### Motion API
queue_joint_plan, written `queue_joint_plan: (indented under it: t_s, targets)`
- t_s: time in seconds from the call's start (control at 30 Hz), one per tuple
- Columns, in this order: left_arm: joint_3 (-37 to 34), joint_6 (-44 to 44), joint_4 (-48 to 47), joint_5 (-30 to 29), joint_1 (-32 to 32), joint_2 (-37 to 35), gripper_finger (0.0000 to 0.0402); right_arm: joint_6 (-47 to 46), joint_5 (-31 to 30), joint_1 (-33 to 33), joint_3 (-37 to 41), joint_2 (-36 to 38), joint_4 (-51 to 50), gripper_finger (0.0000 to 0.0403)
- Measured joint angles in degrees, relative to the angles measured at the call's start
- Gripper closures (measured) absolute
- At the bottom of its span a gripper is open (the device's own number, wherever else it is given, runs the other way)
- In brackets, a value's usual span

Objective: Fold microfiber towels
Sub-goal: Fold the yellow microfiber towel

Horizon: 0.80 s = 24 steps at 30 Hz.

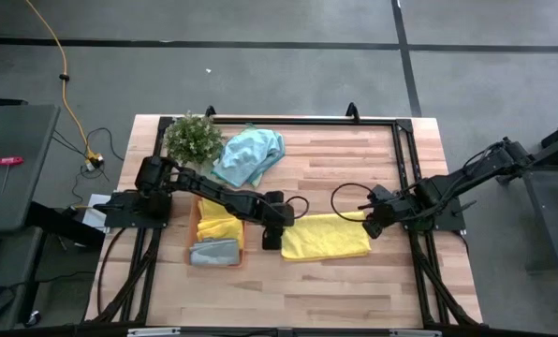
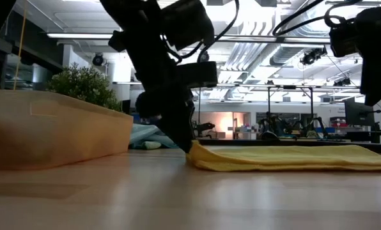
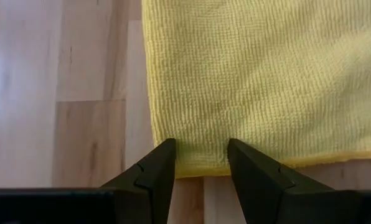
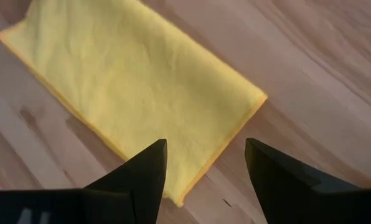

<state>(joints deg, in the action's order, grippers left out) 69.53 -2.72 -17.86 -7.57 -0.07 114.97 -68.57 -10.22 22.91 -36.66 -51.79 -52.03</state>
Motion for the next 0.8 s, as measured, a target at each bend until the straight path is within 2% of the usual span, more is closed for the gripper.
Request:
queue_joint_plan:
  t_s: [0.17, 0.3, 0.47, 0.67, 0.8]
  targets:
    - [0.01, 6.75, -0.82, -0.91, 3.42, -0.07, 0.0263, -7.81, -2.32, -0.62, 0.05, 0.00, -0.04, 0.0194]
    - [0.76, 7.92, -3.68, -0.70, 6.13, -0.08, 0.0263, -12.71, -3.87, -0.78, 0.06, 0.00, -0.11, 0.0194]
    - [1.28, 7.53, -7.10, 1.77, 7.41, -1.41, 0.0263, -12.59, -4.37, -0.78, 0.06, 0.00, -0.10, 0.0194]
    - [1.92, 9.58, -6.45, 1.27, 7.88, -7.66, 0.0263, -12.45, -4.40, -0.78, 0.06, -0.02, -0.61, 0.0194]
    - [1.87, 10.74, -6.50, -0.95, 9.33, -9.24, 0.0263, -12.22, -4.40, -0.78, 0.06, -0.02, -0.59, 0.0194]
